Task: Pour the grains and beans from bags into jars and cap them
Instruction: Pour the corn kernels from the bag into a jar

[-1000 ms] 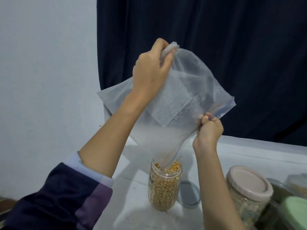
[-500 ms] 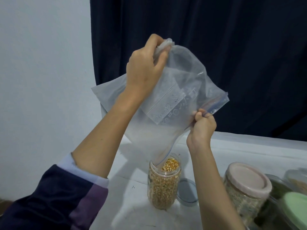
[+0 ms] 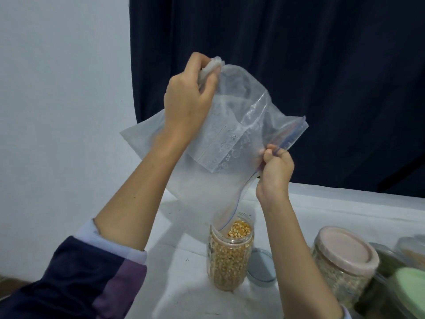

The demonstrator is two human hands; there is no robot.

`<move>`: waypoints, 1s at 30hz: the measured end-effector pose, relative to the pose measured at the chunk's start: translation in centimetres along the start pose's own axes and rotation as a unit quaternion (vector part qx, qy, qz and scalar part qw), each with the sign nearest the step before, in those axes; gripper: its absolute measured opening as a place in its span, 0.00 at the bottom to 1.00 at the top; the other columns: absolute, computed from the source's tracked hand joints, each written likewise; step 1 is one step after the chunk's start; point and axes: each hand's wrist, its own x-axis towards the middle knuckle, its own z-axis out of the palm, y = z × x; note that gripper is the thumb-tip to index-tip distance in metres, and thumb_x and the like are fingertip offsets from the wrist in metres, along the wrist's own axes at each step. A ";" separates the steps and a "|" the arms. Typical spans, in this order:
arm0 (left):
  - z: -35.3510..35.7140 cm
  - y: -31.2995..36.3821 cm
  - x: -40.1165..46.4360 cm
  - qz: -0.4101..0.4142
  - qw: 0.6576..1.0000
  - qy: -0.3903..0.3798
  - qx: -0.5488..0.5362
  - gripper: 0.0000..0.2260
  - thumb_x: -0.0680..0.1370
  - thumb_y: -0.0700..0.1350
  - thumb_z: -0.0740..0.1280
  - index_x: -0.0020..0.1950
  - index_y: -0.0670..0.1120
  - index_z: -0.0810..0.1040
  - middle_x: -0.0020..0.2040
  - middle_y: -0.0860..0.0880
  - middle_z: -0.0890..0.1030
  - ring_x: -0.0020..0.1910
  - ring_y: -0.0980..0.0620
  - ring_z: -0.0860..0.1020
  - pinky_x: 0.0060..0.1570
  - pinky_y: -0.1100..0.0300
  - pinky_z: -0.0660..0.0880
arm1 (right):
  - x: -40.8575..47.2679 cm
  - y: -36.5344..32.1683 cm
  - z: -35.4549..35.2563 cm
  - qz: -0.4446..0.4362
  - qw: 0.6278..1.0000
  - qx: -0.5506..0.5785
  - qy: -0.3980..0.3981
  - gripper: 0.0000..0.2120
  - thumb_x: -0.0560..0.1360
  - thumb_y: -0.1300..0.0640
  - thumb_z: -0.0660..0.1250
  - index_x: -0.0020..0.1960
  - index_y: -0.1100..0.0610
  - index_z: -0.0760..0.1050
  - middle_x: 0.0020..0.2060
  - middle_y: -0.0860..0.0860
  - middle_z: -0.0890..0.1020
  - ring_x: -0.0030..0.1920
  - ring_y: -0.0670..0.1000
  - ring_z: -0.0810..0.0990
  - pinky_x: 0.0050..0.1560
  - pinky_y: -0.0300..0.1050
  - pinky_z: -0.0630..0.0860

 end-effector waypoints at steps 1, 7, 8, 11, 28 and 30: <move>-0.1 -0.1 -0.1 -0.005 1.000 0.001 0.001 0.11 0.80 0.48 0.61 0.48 0.40 0.74 0.30 0.59 0.68 0.28 0.59 0.69 0.30 0.63 0.64 | -0.1 0.0 0.1 -0.001 1.000 -0.005 0.000 0.09 0.81 0.67 0.56 0.48 0.56 0.70 0.38 0.48 0.76 0.37 0.43 0.74 0.41 0.34 0.73; -2.0 -1.8 -0.8 -0.051 0.998 0.033 0.000 0.10 0.80 0.48 0.60 0.48 0.42 0.74 0.31 0.58 0.70 0.30 0.61 0.70 0.33 0.61 0.66 | -0.2 -1.0 0.3 -0.034 0.999 -0.033 -0.012 0.12 0.81 0.68 0.54 0.45 0.54 0.70 0.36 0.49 0.76 0.32 0.44 0.72 0.34 0.32 0.72; -2.4 -2.3 -0.9 -0.064 0.997 0.044 -0.003 0.10 0.80 0.48 0.60 0.47 0.43 0.74 0.31 0.58 0.69 0.30 0.62 0.69 0.33 0.63 0.65 | -0.3 -1.2 0.5 -0.045 0.998 -0.045 -0.022 0.12 0.81 0.68 0.54 0.45 0.54 0.70 0.36 0.49 0.76 0.32 0.43 0.72 0.34 0.31 0.71; -3.9 -3.7 -1.5 -0.100 0.993 0.063 -0.006 0.08 0.81 0.47 0.60 0.44 0.46 0.70 0.30 0.58 0.67 0.30 0.63 0.68 0.31 0.70 0.62 | -0.4 -1.4 1.2 -0.082 0.991 -0.090 -0.053 0.09 0.81 0.67 0.55 0.48 0.57 0.71 0.38 0.49 0.76 0.35 0.43 0.74 0.35 0.30 0.72; -6.9 -7.1 -3.8 -0.128 0.978 0.020 0.161 0.23 0.75 0.37 0.63 0.70 0.41 0.66 0.68 0.42 0.68 0.68 0.44 0.66 0.67 0.55 0.65 | -0.2 -3.0 6.3 -0.214 0.895 -0.314 -0.232 0.09 0.76 0.69 0.60 0.45 0.57 0.74 0.40 0.44 0.78 0.40 0.42 0.75 0.40 0.34 0.71; -5.7 -5.8 -3.3 -0.080 0.991 -0.040 0.100 0.20 0.78 0.42 0.61 0.70 0.42 0.68 0.68 0.44 0.70 0.68 0.46 0.67 0.70 0.52 0.63 | -0.6 -2.6 6.4 -0.210 0.883 -0.322 -0.269 0.10 0.76 0.70 0.60 0.45 0.57 0.75 0.40 0.44 0.79 0.38 0.41 0.75 0.38 0.34 0.72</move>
